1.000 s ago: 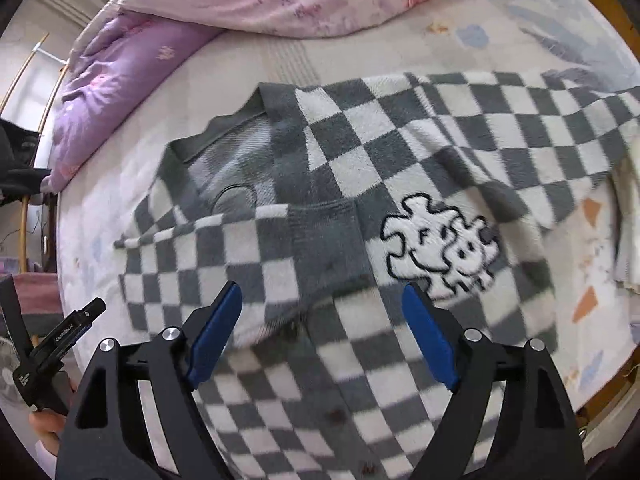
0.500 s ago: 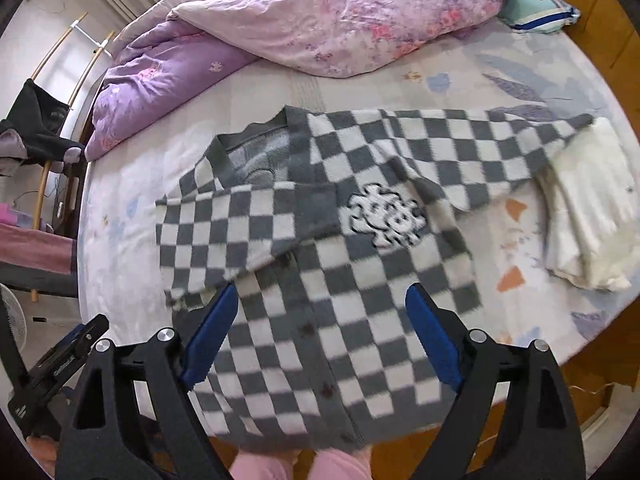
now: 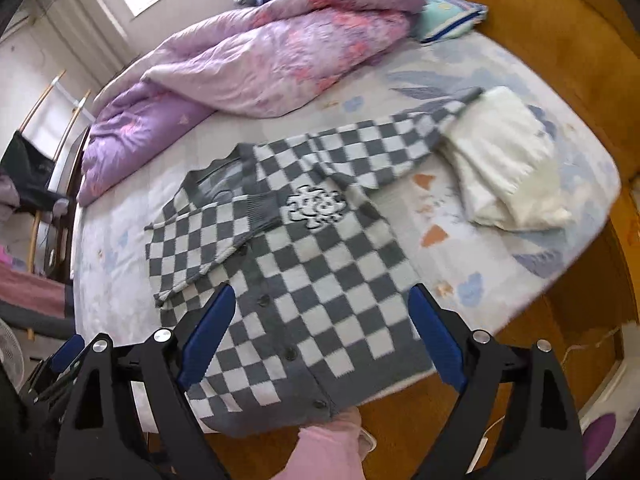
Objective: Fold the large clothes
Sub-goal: 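Move the right tool toward the cuff of the other sleeve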
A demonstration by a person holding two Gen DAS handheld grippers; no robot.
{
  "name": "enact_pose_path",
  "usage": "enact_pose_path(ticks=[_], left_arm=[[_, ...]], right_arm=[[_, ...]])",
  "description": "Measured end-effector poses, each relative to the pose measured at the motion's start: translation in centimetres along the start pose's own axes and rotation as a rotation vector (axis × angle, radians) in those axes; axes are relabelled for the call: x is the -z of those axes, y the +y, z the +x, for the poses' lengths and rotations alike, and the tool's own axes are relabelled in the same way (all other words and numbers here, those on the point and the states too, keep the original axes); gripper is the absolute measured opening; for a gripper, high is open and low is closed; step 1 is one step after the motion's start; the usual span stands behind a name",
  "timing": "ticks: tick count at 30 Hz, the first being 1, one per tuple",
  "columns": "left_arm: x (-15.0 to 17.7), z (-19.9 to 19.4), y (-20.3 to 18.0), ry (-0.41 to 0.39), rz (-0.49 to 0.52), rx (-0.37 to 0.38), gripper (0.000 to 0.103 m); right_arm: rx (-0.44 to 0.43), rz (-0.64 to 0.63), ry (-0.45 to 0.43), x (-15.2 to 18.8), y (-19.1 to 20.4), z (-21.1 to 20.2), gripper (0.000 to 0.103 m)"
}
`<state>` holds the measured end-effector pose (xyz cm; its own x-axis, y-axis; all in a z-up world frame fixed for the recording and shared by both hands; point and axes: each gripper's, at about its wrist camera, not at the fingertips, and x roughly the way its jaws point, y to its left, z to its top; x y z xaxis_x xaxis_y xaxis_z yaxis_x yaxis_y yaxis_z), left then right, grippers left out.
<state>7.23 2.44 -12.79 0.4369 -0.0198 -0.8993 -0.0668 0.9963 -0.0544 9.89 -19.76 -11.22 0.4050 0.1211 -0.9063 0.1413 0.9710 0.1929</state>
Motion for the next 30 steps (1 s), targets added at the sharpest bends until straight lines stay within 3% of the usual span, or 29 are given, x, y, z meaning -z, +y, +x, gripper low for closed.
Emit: enact_pose_path(ticks=[7,9,16,22,30], left_arm=[[4.1,-3.2,-4.0,-0.009,0.061,0.080,0.072],[4.8,-4.0,-5.0,-0.025,0.084,0.073,0.073],[5.5,-5.1,-8.6,-0.036,0.131,0.097,0.072],[4.4,-4.6,-12.0,-0.040,0.131,0.100,0.072],[0.8,-2.1,-19.2,-0.068,0.075,-0.013,0.072]], right_arm=[[0.059,0.061,-0.061,3.7,-4.0,-5.4,0.085],[0.073,0.084,-0.076,4.6,-5.3,-6.5,0.085],[0.092,0.152,-0.104,6.4,-9.4,-9.0,0.085],[0.072,0.198,-0.129,5.3,-13.4,-10.0,0.085],[-0.008,0.157,-0.149,-0.7,-19.3,-9.7,0.087]])
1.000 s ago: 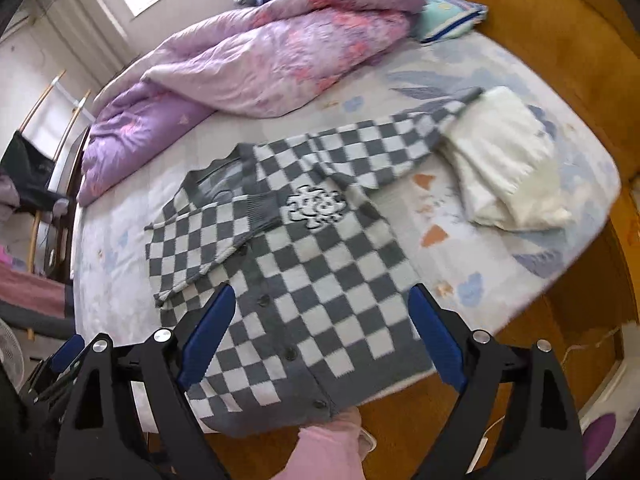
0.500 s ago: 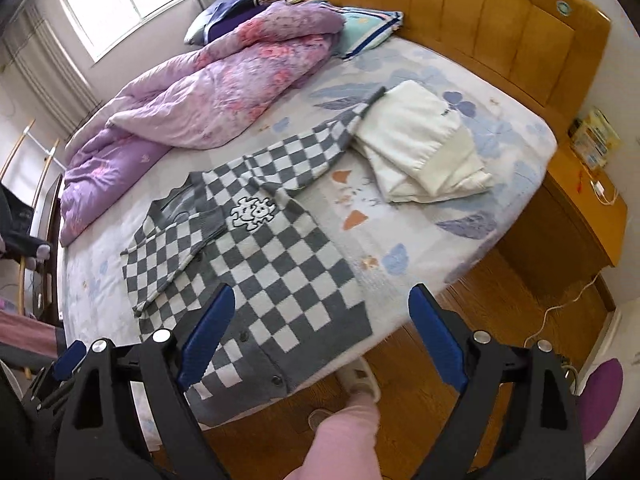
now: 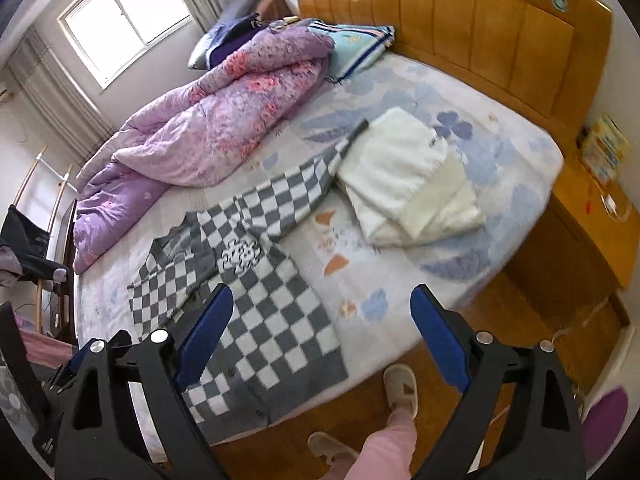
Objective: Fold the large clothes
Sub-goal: 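Move the right tool toward the cuff of the other sleeve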
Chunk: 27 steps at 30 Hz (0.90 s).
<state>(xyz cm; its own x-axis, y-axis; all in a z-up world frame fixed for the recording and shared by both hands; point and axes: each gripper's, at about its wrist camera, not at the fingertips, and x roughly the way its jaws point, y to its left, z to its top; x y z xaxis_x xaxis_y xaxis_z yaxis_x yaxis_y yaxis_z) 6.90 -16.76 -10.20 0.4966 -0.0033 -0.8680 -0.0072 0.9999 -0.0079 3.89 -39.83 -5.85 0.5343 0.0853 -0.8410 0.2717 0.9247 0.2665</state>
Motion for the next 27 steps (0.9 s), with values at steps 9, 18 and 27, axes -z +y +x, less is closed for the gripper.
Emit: enact_pose_path(ticks=[9,18,27], left_arm=[[-4.3,3.6,-6.2,0.046,-0.089,-0.067,0.072],[-6.7,7.3,-5.8,0.102,-0.155,-0.069,0.072],[-11.1,14.6,-2.4,0.153,-0.206,0.005,0.072]], right_arm=[[-0.081,-0.027,0.067,-10.1,-6.2,4.7,0.087],[-0.090,0.038,0.142,-14.2,-9.0,9.6,0.090],[-0.023,0.136,0.222,-16.8,-9.0,15.1,0.090]])
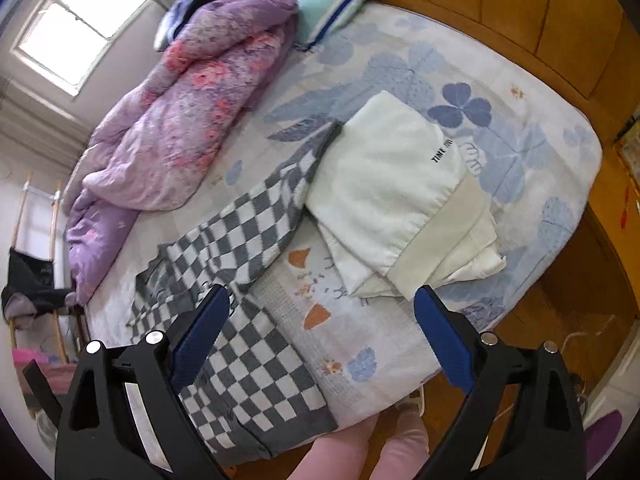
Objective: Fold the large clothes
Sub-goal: 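Move the right tool toward the cuff of the other sleeve, then close the right tool on the gray ribbed cuff of that sleeve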
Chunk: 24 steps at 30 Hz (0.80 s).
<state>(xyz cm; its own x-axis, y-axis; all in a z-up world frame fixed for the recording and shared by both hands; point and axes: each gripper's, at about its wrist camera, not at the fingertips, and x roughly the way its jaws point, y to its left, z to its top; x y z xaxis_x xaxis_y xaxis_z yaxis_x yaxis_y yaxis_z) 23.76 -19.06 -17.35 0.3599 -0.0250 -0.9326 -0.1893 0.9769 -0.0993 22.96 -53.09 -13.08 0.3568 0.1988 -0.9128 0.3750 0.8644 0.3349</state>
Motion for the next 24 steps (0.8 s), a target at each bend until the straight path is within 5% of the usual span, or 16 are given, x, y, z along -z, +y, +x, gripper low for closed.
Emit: enact_pose_path(ticks=[10,24], left_arm=[[-5.9,7.7,1.1,0.076,0.051,0.079,0.072],[-9.0,17.1,3.6,0.185,-0.206,0.054,0.055]], right_arm=[[0.019,0.113,0.107,-4.8,1.1,7.3,0.090],[-0.061,0.311,0.307,-17.1,-2.9,23.8,0.090]])
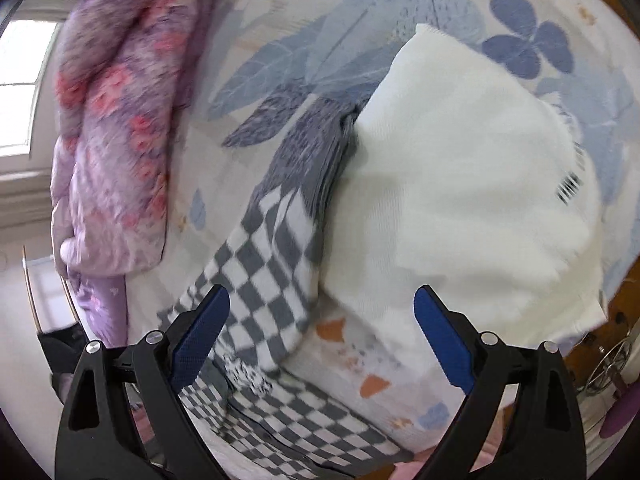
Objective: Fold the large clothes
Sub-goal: 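Close the right tool on the gray ribbed cuff of that sleeve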
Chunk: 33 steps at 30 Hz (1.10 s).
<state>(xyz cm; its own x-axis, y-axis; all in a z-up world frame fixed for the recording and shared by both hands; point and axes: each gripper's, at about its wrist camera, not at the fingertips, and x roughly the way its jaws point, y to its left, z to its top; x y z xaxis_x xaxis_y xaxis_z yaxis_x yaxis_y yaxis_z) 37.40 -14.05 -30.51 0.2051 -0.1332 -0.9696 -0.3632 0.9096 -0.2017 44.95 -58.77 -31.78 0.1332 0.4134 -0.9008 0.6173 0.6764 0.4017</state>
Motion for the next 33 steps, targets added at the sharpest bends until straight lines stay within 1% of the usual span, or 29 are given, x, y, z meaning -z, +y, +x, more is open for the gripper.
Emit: enact_pose_path(ticks=[2,3,5,6,7,8,9,11,12,13,14,15,16,19,20,22,23,25,27,28,29,30,31,33], left_arm=[[-0.5,1.3,-0.1,0.014,-0.026,-0.014,0.055],[-0.6,2.0,-0.3,0.020,-0.029,-0.023,0.055],[-0.7,3.1,-0.8,0.035,-0.031,-0.051,0.055],[-0.5,3.6,-1.0,0.046,-0.030,-0.059,0.055],[-0.4,4.2,-1.3,0.062,-0.028,-0.069,0.055],[-0.2,4.7,-1.6,0.069,-0.029,-0.069,0.055],[0.1,5.0,-1.9,0.072,-0.030,-0.063,0.055],[0.7,5.9,-2.4,0.099,-0.033,-0.052,0.055],[1.0,6.3,-2.6,0.110,-0.031,-0.056,0.055],[1.3,6.5,-2.9,0.120,-0.027,-0.060,0.055],[1.5,6.7,-3.1,0.125,-0.026,-0.058,0.056],[1.6,6.9,-3.2,0.129,-0.027,-0.052,0.056],[1.7,7.1,-3.4,0.134,-0.028,-0.048,0.056],[1.6,7.3,-3.6,0.137,-0.014,-0.053,0.056],[1.4,7.3,-3.6,0.129,-0.009,-0.055,0.056],[0.6,7.4,-3.5,0.108,0.002,-0.047,0.053],[0.1,7.5,-3.6,0.094,0.013,-0.039,0.049],[-1.4,8.4,-3.7,0.078,0.049,-0.021,0.026],[-2.8,10.3,-3.4,0.097,0.054,-0.050,0.017],[-3.3,11.1,-3.1,0.106,0.041,-0.037,0.017],[-3.9,12.2,-2.5,0.115,0.002,0.019,0.017],[-4.2,13.1,-2.1,0.124,-0.029,0.048,0.016],[-4.5,14.4,-1.7,0.141,-0.049,0.041,0.016],[-4.5,17.1,-1.2,0.172,-0.039,-0.006,0.015]], right_arm=[[-0.017,0.035,0.006,-1.9,-0.5,1.3,0.090],[0.000,0.053,-0.008,-3.1,-0.7,2.0,0.090],[0.038,0.054,-0.035,-4.5,-0.6,2.7,0.077],[0.028,0.047,-0.039,-5.1,-0.5,3.1,0.062],[0.006,0.037,-0.030,-5.6,-0.3,3.6,0.059],[0.010,0.029,-0.019,-5.8,-0.2,4.0,0.059],[0.043,0.017,-0.008,-6.2,0.0,4.6,0.059],[0.069,-0.001,-0.009,-6.5,0.2,5.3,0.059],[0.076,-0.010,-0.014,-6.5,0.4,5.4,0.050],[0.093,-0.041,-0.034,-6.4,0.7,5.2,0.029],[0.088,-0.084,-0.054,-6.4,1.1,5.0,0.014],[0.040,-0.113,-0.068,-6.3,1.4,4.7,0.011],[0.017,-0.114,-0.074,-6.4,1.4,4.7,0.011],[0.037,-0.107,-0.083,-6.7,1.6,5.0,0.011],[0.024,-0.096,-0.086,-6.6,1.6,4.8,0.011],[-0.048,-0.107,-0.103,-6.0,2.2,3.5,0.010],[-0.061,-0.123,-0.115,-5.6,2.9,3.0,0.011],[-0.098,-0.186,-0.146,-4.4,4.3,1.3,0.010],[-0.166,-0.267,-0.172,-2.7,6.4,-0.7,0.010],[-0.178,-0.295,-0.180,-2.1,7.2,-1.2,0.010],[-0.189,-0.321,-0.188,-1.5,8.0,-1.8,0.010],[-0.214,-0.354,-0.193,-0.6,9.1,-2.5,0.011],[-0.237,-0.376,-0.188,-0.1,9.9,-2.8,0.010],[-0.282,-0.440,-0.178,1.4,12.2,-3.4,0.011]])
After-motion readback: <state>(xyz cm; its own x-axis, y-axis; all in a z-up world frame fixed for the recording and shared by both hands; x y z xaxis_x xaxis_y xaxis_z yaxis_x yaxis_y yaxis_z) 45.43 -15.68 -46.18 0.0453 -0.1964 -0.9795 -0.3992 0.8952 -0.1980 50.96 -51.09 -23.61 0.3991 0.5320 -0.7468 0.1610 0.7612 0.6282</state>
